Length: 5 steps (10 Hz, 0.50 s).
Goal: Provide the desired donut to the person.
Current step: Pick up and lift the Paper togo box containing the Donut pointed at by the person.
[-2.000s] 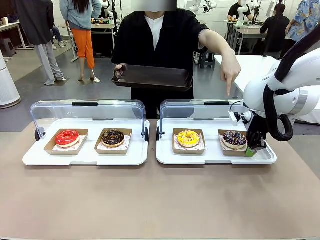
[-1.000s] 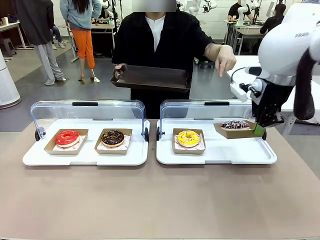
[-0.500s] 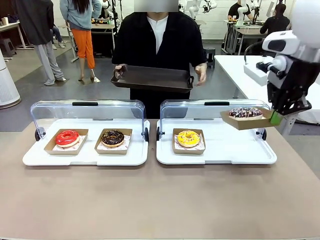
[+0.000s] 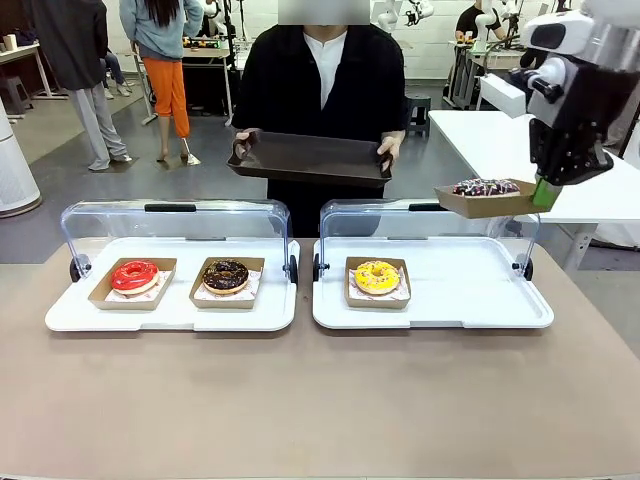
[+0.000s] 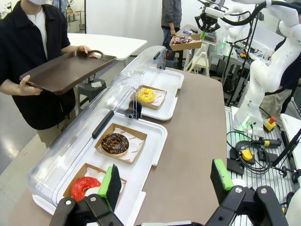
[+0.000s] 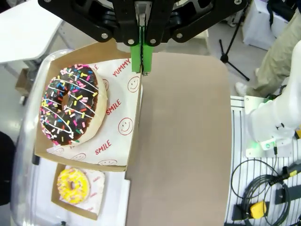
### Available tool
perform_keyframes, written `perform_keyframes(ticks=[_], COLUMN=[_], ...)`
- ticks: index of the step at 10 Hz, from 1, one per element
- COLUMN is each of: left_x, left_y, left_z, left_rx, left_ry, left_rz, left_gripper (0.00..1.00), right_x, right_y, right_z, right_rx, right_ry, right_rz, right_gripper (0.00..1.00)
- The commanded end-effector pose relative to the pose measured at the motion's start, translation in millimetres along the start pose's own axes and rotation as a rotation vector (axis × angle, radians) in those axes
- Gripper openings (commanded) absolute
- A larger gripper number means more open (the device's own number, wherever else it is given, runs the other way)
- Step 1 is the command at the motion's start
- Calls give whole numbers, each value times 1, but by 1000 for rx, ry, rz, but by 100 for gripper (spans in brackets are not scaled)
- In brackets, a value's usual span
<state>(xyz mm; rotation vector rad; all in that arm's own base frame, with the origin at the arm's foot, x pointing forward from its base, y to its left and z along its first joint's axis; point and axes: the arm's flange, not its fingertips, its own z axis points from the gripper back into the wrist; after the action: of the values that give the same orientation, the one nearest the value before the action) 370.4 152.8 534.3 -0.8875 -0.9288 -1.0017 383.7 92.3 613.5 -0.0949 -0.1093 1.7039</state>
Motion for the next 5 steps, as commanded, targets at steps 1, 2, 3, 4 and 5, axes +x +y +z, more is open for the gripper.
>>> perform_keyframes(ticks=[1,2,3,4,5], left_x=[3,3,3,3,3], left_y=[0,0,0,0,0], left_z=[1,1,1,1,1], left_rx=[11,11,11,11,11], left_ry=[-11,-11,-11,-11,-11], left_rz=[11,11,11,11,11], left_gripper=[100,100,100,100,100], right_x=[3,3,3,2,3], right_y=[-26,-35,-41,-42,-35], right_z=[10,10,10,9,3], right_rx=[40,45,49,57,29], right_ry=[18,13,7,-5,1], right_rz=[-38,-51,-58,-31,-29], right_gripper=[0,0,0,0,0])
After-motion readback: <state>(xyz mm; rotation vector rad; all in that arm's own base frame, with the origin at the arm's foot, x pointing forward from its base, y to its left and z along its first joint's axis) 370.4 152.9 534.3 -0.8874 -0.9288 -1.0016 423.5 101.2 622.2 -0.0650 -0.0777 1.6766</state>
